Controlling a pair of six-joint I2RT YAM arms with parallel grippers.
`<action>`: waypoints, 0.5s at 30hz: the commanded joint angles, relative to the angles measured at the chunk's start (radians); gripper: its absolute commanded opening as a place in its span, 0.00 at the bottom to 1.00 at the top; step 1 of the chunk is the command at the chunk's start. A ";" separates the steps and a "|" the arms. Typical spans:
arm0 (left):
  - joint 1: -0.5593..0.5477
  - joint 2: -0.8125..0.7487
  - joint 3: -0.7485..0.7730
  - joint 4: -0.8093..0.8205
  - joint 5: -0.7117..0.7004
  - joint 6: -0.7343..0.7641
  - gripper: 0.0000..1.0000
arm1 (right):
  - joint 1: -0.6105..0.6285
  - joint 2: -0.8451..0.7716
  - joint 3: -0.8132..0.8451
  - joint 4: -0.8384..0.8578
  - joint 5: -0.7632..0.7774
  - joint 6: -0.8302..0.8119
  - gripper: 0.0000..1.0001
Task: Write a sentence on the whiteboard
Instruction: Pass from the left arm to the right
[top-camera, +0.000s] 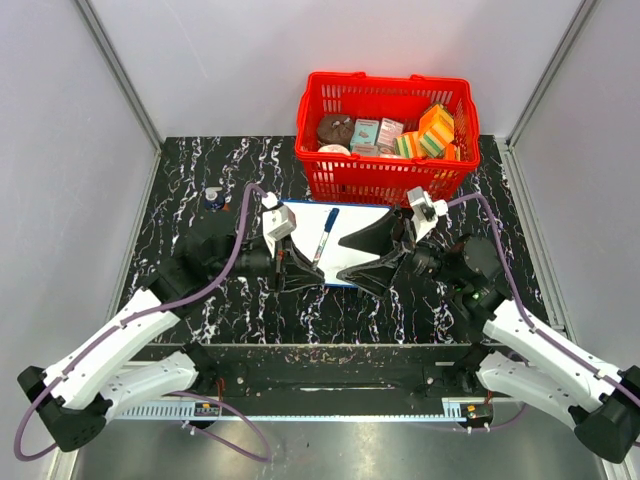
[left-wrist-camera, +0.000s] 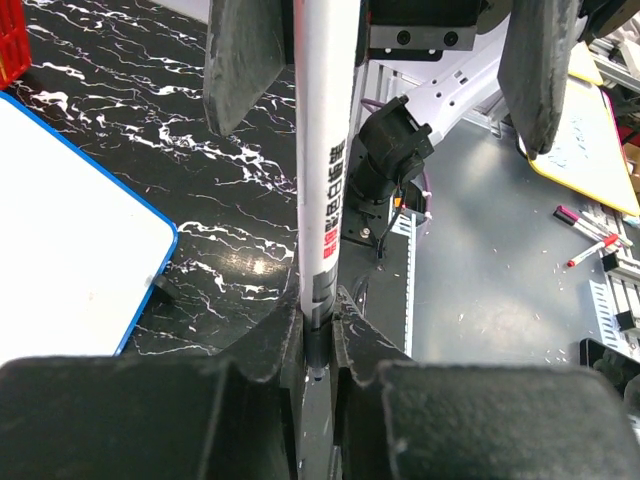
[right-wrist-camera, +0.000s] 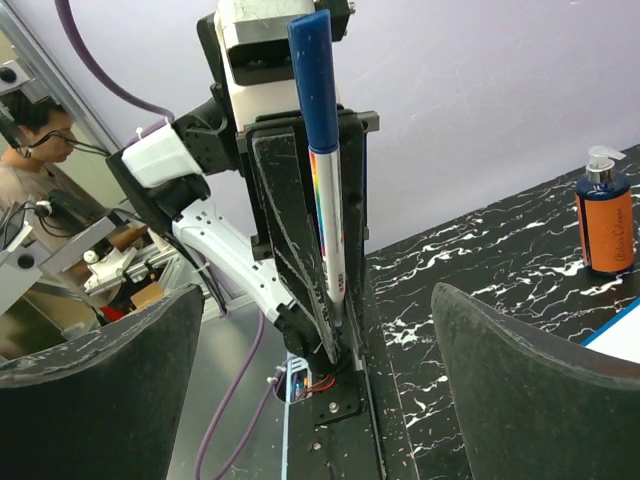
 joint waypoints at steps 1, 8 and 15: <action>0.003 0.019 0.091 -0.088 0.049 0.074 0.00 | 0.005 0.007 -0.002 0.064 -0.070 0.010 1.00; 0.003 0.051 0.097 -0.119 0.146 0.085 0.00 | 0.003 0.080 0.015 0.170 -0.099 0.071 0.87; 0.003 0.057 0.076 -0.078 0.197 0.059 0.00 | 0.003 0.138 0.013 0.334 -0.095 0.146 0.69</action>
